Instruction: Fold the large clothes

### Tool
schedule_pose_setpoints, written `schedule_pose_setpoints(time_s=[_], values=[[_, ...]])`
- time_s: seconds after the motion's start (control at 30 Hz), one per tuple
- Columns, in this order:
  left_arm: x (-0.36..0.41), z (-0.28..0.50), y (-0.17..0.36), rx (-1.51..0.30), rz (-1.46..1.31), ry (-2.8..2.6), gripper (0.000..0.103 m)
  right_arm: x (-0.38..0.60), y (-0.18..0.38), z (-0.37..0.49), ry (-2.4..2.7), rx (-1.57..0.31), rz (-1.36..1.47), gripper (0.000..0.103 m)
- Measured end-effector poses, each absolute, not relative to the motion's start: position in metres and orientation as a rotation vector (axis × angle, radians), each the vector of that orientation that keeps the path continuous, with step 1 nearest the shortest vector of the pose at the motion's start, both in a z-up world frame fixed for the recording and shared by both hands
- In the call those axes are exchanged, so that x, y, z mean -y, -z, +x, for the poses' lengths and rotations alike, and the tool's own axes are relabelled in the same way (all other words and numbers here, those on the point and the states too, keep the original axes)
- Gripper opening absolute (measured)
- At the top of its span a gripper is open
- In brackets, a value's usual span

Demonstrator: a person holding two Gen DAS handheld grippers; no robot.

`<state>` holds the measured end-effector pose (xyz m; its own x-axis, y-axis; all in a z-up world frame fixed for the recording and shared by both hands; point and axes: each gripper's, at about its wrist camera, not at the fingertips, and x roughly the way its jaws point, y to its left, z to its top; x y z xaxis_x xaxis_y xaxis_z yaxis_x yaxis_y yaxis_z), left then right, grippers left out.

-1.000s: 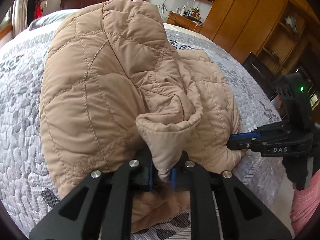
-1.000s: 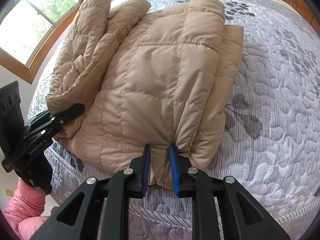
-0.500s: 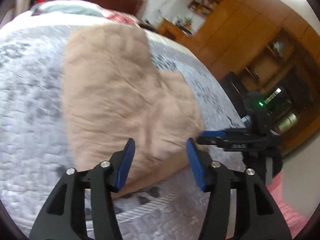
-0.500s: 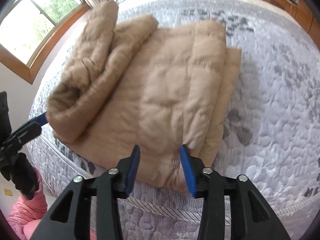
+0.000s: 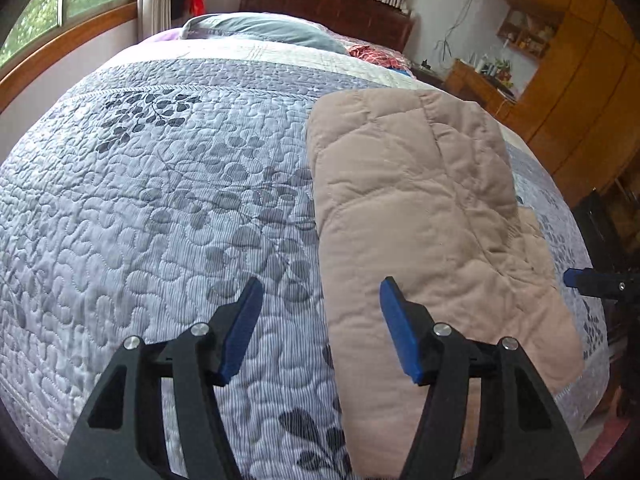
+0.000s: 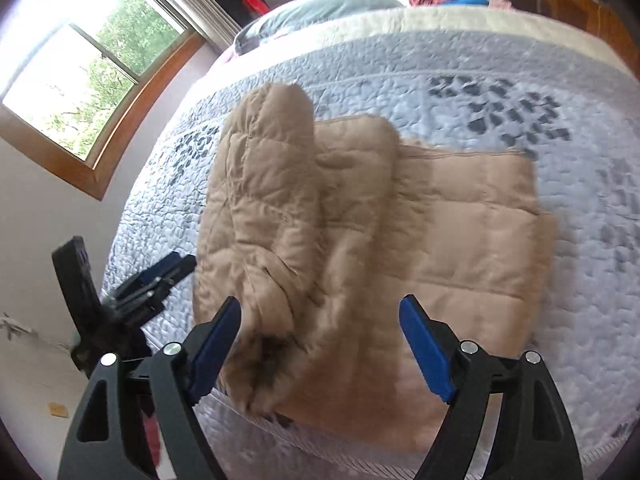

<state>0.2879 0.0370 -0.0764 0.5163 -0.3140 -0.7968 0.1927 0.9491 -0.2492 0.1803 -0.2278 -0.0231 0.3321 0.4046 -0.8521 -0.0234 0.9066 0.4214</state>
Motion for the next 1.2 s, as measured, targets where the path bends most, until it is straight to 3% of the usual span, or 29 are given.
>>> schedule_pose_setpoints(time_s=[0.37, 0.47, 0.7, 0.8, 1.2], values=[[-0.033, 0.302, 0.078, -0.954, -0.131, 0.272, 0.064, 0.197, 0.067, 0.208, -0.305, -1.307, 0.319, 0.08], [-0.031, 0.304, 0.078, -0.942, -0.115, 0.264, 0.065, 0.19, 0.071, 0.208, -0.302, -1.31, 0.283, 0.071], [-0.028, 0.301, 0.079, -0.931, -0.098, 0.256, 0.065, 0.174, 0.066, 0.198, -0.333, -1.256, 0.198, 0.036], [-0.027, 0.297, 0.076, -0.927, -0.096, 0.26, 0.065, 0.165, 0.054, 0.19, -0.347, -1.208, 0.148, 0.028], [-0.005, 0.263, 0.043, -0.857, -0.08, 0.348, 0.065, 0.18, -0.014, 0.144, -0.369, -1.022, 0.09, 0.024]])
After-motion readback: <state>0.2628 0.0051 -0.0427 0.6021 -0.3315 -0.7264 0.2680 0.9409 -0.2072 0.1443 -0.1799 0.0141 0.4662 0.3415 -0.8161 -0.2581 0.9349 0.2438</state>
